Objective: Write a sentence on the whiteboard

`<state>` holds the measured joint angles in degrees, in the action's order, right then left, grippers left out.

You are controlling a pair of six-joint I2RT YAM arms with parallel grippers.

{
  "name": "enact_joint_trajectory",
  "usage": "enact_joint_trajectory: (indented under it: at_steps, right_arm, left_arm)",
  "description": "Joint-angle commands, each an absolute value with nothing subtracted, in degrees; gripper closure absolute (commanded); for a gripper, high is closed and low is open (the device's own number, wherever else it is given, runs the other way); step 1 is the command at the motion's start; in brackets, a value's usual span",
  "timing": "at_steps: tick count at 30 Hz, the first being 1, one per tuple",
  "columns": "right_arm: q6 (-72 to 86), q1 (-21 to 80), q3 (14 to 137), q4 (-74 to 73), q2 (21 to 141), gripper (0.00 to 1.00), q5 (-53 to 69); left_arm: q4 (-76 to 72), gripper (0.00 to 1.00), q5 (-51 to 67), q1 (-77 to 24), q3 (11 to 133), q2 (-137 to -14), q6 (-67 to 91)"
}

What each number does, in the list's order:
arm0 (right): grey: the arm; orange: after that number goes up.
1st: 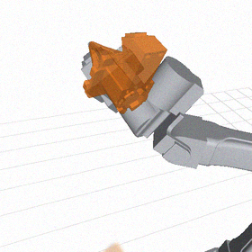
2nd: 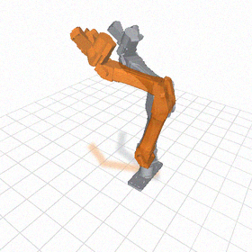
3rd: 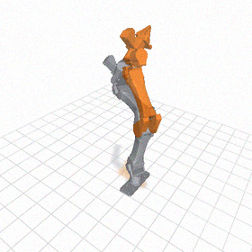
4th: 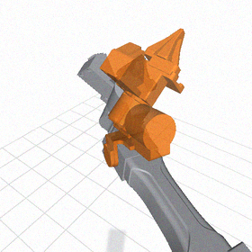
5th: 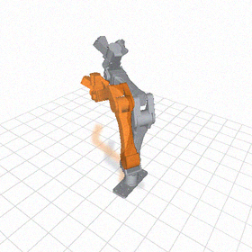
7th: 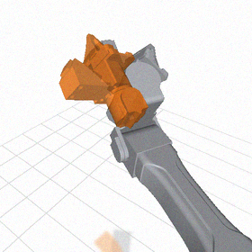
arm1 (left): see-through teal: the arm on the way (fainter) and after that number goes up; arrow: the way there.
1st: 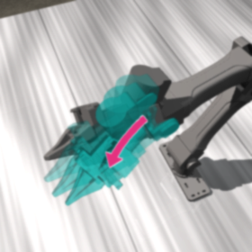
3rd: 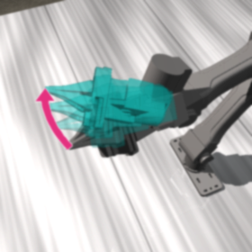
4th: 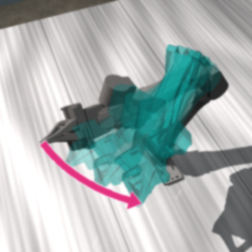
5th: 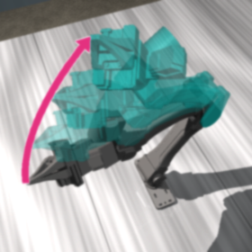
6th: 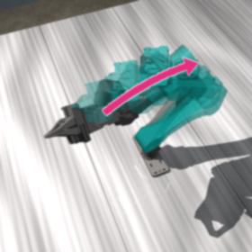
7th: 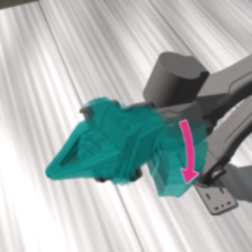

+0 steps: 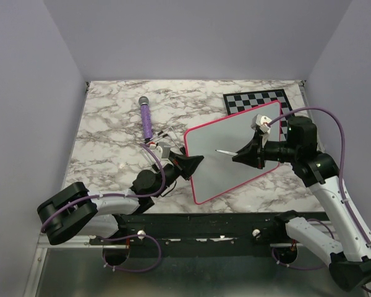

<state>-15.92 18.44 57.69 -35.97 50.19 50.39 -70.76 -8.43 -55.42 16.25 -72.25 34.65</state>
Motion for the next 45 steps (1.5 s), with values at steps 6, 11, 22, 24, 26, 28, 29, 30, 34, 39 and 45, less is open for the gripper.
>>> enact_joint_trajectory:
  at_steps: [6,11,22,24,26,28,29,30,34,39,45]
  right_arm:
    - [-14.5,18.6,56.5,-34.0,49.2,0.99,49.9]
    - [-14.5,18.6,56.6,-33.7,49.5,0.99,47.2]
    - [-14.2,18.7,62.0,-34.6,53.4,0.99,45.6]
    - [-13.8,18.9,62.1,-34.5,53.4,0.99,44.9]
    - [-13.2,19.3,61.8,-34.0,53.3,1.00,43.9]
    - [-12.7,19.9,61.7,-33.2,53.4,0.99,42.5]
    - [-12.4,20.2,61.9,-33.0,53.5,1.00,41.2]
    - [-12.2,20.5,62.0,-32.7,53.6,0.99,40.4]
    - [-11.0,22.2,61.8,-30.2,54.3,1.00,36.0]
    - [-10.4,23.5,60.1,-28.4,54.1,1.00,32.1]
    - [-11.3,25.0,59.7,-27.8,54.4,0.99,30.2]
  left_arm:
    - [-69.4,1.00,-11.5,-56.2,16.6,-72.8,29.9]
    - [-69.1,1.00,-11.9,-56.4,16.5,-72.4,29.8]
    - [-69.0,1.00,-12.9,-56.8,17.3,-73.4,30.8]
    - [-69.0,1.00,-13.4,-56.8,17.3,-73.7,31.6]
    - [-69.0,1.00,-13.9,-57.0,17.4,-73.8,32.0]
    - [-69.0,1.00,-14.2,-57.1,17.5,-74.0,32.2]
    - [-69.0,1.00,-14.3,-57.2,17.5,-74.0,32.2]
    - [-68.9,1.00,-14.8,-57.3,17.7,-74.0,32.3]
    - [-68.8,1.00,-15.3,-57.4,17.9,-74.4,32.6]
    - [-68.6,1.00,-16.0,-57.7,18.0,-74.3,33.1]
    - [-68.6,1.00,-16.5,-57.7,18.3,-74.4,33.4]
